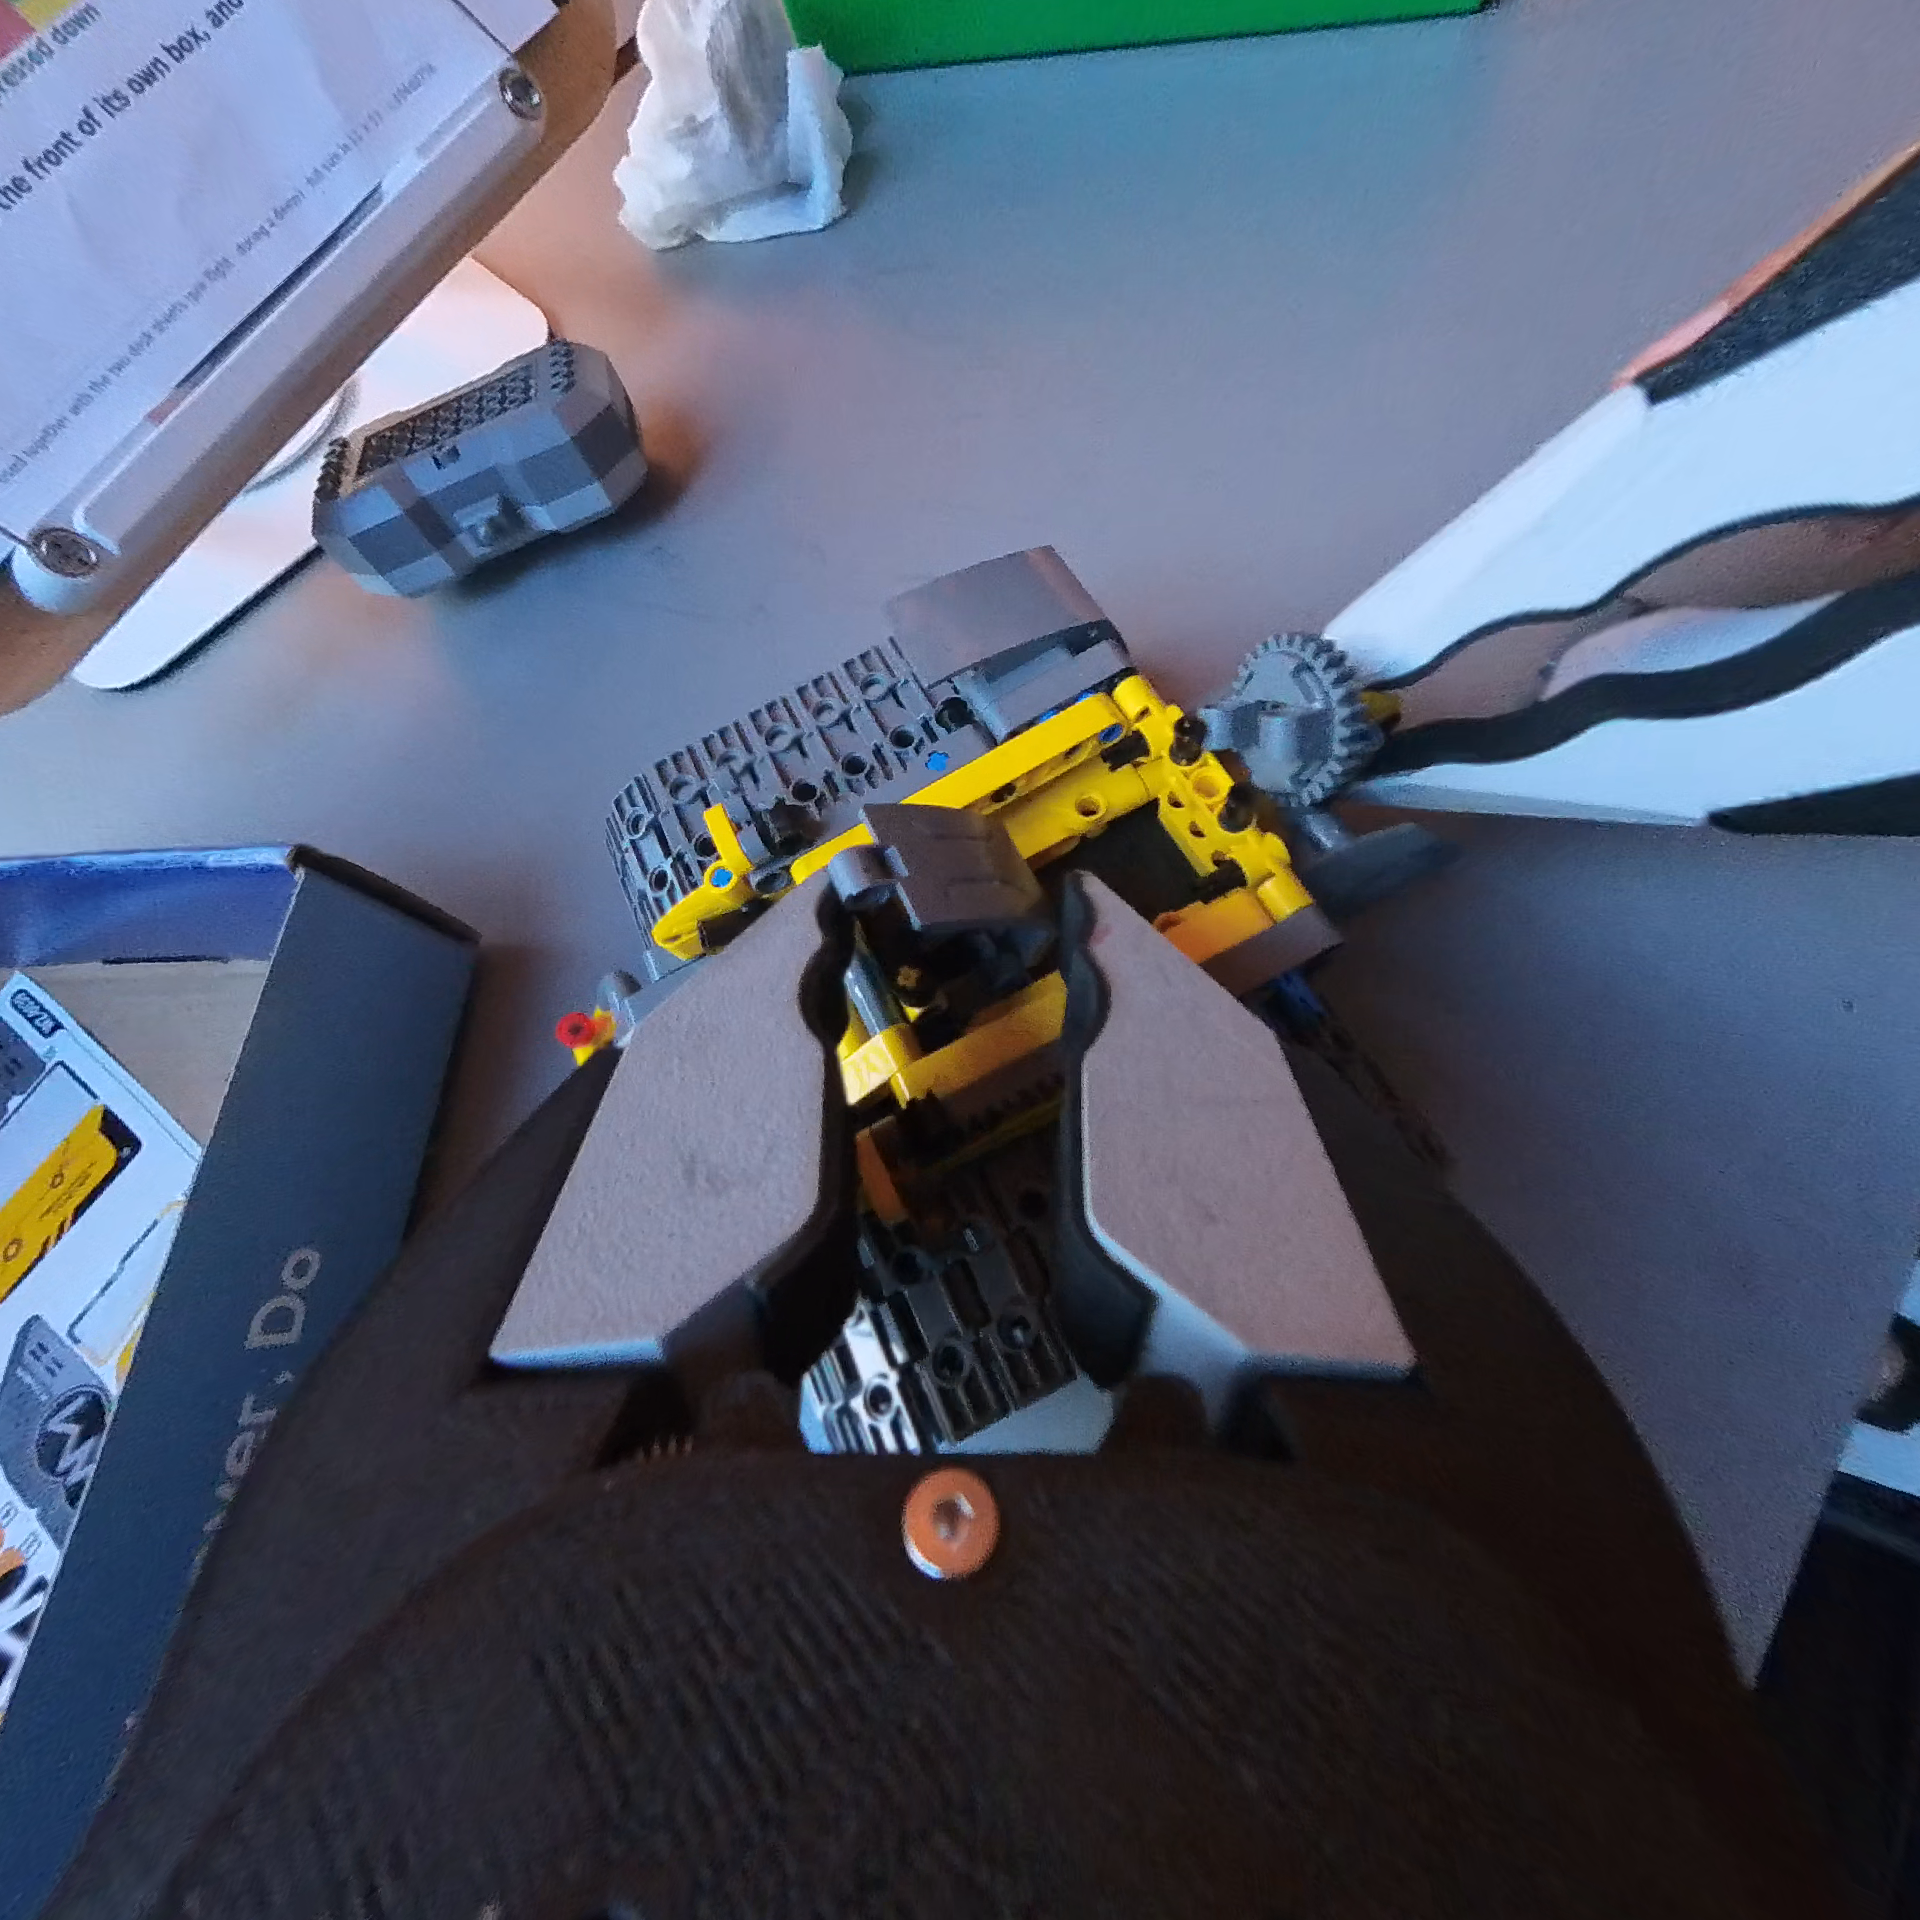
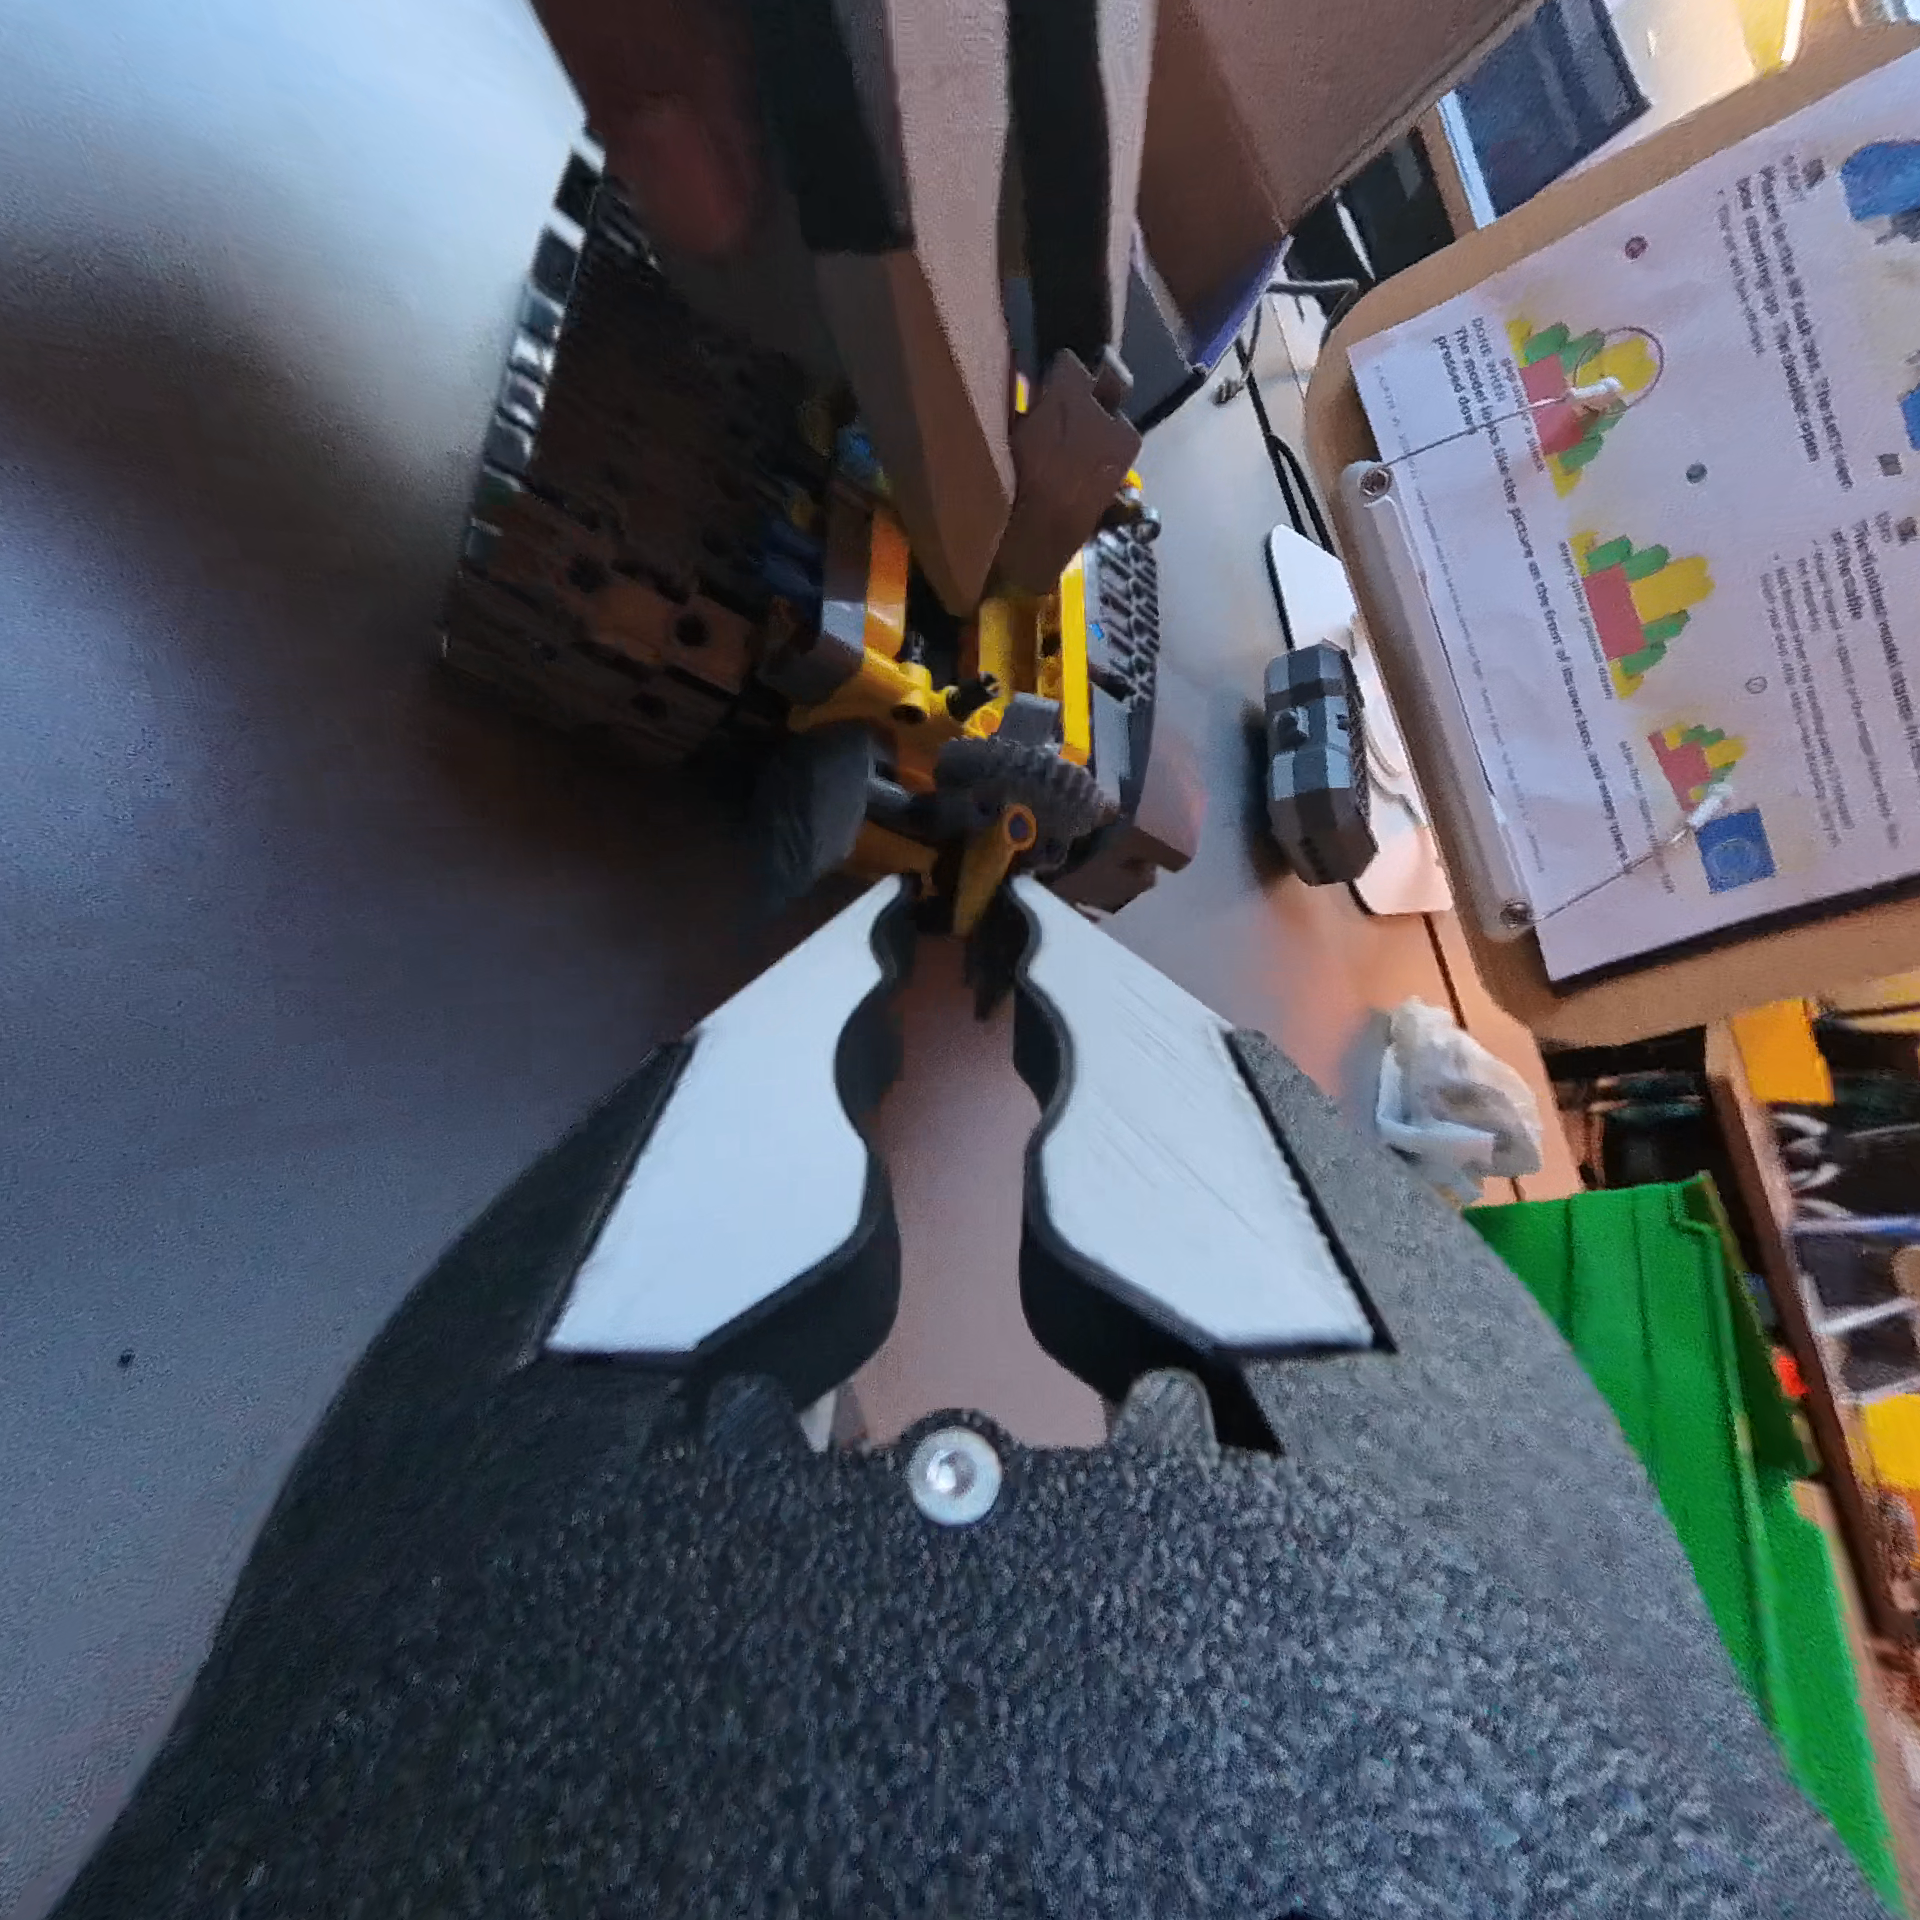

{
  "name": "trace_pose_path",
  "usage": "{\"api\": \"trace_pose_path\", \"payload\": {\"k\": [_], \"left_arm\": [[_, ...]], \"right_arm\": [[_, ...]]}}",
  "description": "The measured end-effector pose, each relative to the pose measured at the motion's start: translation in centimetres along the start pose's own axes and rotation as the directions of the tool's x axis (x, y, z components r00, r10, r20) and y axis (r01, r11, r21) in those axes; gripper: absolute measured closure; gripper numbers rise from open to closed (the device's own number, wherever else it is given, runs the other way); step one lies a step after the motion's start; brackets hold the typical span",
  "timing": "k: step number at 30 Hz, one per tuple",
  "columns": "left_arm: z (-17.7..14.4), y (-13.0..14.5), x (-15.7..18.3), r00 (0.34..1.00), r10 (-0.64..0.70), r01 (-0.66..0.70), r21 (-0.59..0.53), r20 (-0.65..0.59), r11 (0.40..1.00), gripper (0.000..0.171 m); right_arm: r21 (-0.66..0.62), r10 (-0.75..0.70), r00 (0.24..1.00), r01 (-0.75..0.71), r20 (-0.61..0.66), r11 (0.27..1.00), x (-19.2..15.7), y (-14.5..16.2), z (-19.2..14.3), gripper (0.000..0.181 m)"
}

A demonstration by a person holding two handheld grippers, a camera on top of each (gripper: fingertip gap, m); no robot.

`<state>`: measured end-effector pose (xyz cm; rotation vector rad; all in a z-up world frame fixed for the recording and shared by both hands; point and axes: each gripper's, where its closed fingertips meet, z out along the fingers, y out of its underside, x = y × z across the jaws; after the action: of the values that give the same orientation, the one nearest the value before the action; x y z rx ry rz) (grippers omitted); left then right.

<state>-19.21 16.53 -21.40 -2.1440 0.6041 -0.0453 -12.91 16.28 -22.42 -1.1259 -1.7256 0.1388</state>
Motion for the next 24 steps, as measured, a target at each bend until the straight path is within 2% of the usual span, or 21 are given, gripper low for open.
{"api": "trace_pose_path", "payload": {"k": [3,5,6,8,10,13,15,18,20,21,22,24], "left_arm": [[-0.1,-0.1,0.2,1.000,0.000,0.000,-0.006,-0.013,1.000,0.134],[-0.2,-0.2,0.3,1.000,-0.003,0.003,0.007,-0.029,1.000,0.134],[-0.2,-0.3,0.3,1.000,-0.009,0.010,0.020,-0.030,1.000,0.134],[-0.2,-0.5,0.2,0.999,-0.030,0.031,0.051,-0.021,0.998,0.134],[-0.1,-0.6,0.2,1.000,-0.022,0.023,0.052,-0.003,0.998,0.135],[0.0,-0.5,0.6,1.000,0.010,-0.009,0.054,-0.003,0.999,0.135],[-0.1,-0.7,0.5,1.000,-0.003,0.003,0.067,-0.004,0.998,0.135],[-0.3,-0.7,0.3,0.999,-0.032,0.032,0.085,-0.010,0.996,0.135],[-0.2,-0.5,0.4,1.000,-0.013,0.012,0.080,0.002,0.997,0.135],[-0.1,-0.4,0.5,1.000,0.023,-0.024,0.068,0.018,0.997,0.135],[0.0,-0.4,0.6,0.998,0.049,-0.051,0.064,0.031,0.997,0.135],[0.1,-0.5,0.6,0.999,0.023,-0.025,0.075,0.031,0.997,0.134]], "right_arm": [[0.042,-0.037,0.998,0.035,0.042,0.998,0.0,-0.3,-0.4,0.171],[0.084,0.105,0.977,-0.122,0.185,0.989,-0.2,-0.6,-0.7,0.174],[0.089,0.206,0.933,-0.242,0.294,0.966,-0.3,-0.8,-0.8,0.176],[0.044,0.377,0.783,-0.456,0.494,0.889,-0.3,-1.0,-1.0,0.177],[-0.017,0.445,0.664,-0.547,0.601,0.837,-0.4,-1.0,-1.2,0.177],[-0.068,0.451,0.605,-0.548,0.656,0.833,-1.0,-0.9,-1.5,0.176],[-0.087,0.477,0.541,-0.594,0.693,0.800,-0.7,-1.2,-1.8,0.176],[-0.128,0.528,0.402,-0.694,0.748,0.709,-0.5,-1.8,-2.0,0.175],[-0.201,0.570,0.309,-0.724,0.761,0.660,-1.1,-1.5,-1.9,0.173],[-0.234,0.589,0.299,-0.714,0.750,0.660,-1.6,-1.1,-1.7,0.173],[-0.241,0.596,0.321,-0.699,0.736,0.674,-1.8,-0.8,-1.6,0.172],[-0.208,0.595,0.400,-0.681,0.697,0.702,-1.3,-0.5,-1.6,0.172]]}}
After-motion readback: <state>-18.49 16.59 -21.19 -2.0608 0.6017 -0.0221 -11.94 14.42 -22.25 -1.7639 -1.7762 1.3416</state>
